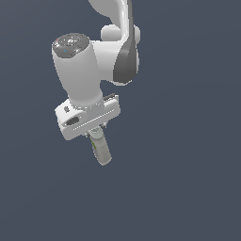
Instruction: Pick up the object and move it to a goal position.
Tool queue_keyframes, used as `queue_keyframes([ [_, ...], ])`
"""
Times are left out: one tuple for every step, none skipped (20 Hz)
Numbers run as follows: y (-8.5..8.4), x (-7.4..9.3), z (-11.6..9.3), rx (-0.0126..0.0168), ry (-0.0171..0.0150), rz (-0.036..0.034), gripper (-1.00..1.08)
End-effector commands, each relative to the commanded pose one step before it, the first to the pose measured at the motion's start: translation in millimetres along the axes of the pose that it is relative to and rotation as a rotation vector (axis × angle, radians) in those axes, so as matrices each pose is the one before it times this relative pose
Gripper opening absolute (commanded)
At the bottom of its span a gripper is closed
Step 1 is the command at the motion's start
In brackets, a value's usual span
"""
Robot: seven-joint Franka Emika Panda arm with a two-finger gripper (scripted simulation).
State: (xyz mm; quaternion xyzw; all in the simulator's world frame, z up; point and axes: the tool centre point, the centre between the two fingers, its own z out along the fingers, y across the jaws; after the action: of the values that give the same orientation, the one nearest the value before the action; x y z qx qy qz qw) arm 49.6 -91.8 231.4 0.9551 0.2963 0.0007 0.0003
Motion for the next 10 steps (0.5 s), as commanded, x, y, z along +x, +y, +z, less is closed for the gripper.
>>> queue_keyframes([
  [-0.29,-0.12,1.12,0.00097,-0.00130,-0.00050,-1.00],
  [0.00,0.00,0.00,0.00000,0.00000,0.00000,-1.00],
  [0.00,0.00,0.00,0.00000,0.00000,0.00000,-1.00],
  [0.00,0.00,0.00,0.00000,0.00000,0.00000,-1.00],
  [0.00,0.00,0.00,0.00000,0.00000,0.00000,-1.00],
  [0.00,0.00,0.00,0.00000,0.00000,0.00000,-1.00],
  [0.24,0.31,-1.07,-0.00110,0.00158,0.00032,-1.00],
  [-0.02,-0.17,-0.20,0.00000,0.00000,0.00000,-1.00],
  [-0.05,-0.52,-0.61,0.00000,0.00000,0.00000,-1.00],
  [-0.08,-0.87,-1.03,0.00000,0.00000,0.00000,-1.00],
])
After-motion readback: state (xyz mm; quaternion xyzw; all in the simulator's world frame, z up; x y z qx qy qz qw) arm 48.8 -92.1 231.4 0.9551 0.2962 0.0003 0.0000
